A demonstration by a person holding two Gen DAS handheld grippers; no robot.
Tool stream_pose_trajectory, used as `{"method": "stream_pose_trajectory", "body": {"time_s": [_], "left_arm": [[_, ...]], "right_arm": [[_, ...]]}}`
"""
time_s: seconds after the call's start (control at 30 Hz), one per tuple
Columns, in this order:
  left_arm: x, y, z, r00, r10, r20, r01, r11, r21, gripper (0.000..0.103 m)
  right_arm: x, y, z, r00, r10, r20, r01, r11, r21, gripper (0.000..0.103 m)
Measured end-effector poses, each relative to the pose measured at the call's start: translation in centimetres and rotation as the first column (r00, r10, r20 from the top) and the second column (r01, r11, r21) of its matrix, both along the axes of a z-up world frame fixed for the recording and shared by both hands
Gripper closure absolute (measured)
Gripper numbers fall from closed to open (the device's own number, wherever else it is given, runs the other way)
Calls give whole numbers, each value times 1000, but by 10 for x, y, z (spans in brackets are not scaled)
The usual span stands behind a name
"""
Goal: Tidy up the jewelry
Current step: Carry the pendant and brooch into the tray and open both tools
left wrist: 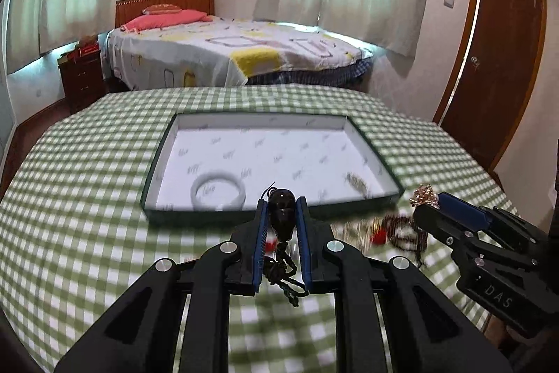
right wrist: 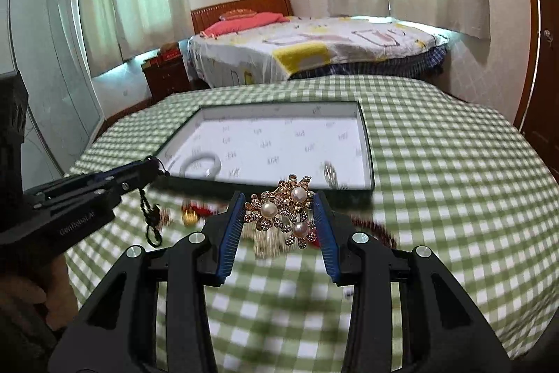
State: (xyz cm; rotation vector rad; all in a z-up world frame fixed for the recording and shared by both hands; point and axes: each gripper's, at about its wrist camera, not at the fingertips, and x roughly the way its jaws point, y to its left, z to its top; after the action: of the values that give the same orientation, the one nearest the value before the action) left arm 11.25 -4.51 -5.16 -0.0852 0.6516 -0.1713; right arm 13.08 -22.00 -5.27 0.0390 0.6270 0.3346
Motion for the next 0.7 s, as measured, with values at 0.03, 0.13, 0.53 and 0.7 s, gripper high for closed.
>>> {"method": "stream_pose_trajectory", "body": {"time_s": [0.03, 0.13, 0.53, 0.7], "left_arm": [[5, 0, 4, 1000, 0, 11, 0, 1000, 0, 86], [22, -1, 11, 999, 3, 37, -4, 1000, 6, 86], [117, 17, 14, 998, 40, 47, -41, 999, 35, 86], [165, 31, -1, 998, 65, 1, -65, 997, 51, 86]], "right_arm": [[5, 1, 3, 1000, 1, 9, -1, 1000, 1, 64], [24, 7, 11, 999, 7, 33, -7, 1000, -7, 64], [129, 23, 16, 998, 5, 56, -3, 999, -34, 64], [180, 23, 2, 1000, -3, 19, 4, 998, -57, 64]]}}
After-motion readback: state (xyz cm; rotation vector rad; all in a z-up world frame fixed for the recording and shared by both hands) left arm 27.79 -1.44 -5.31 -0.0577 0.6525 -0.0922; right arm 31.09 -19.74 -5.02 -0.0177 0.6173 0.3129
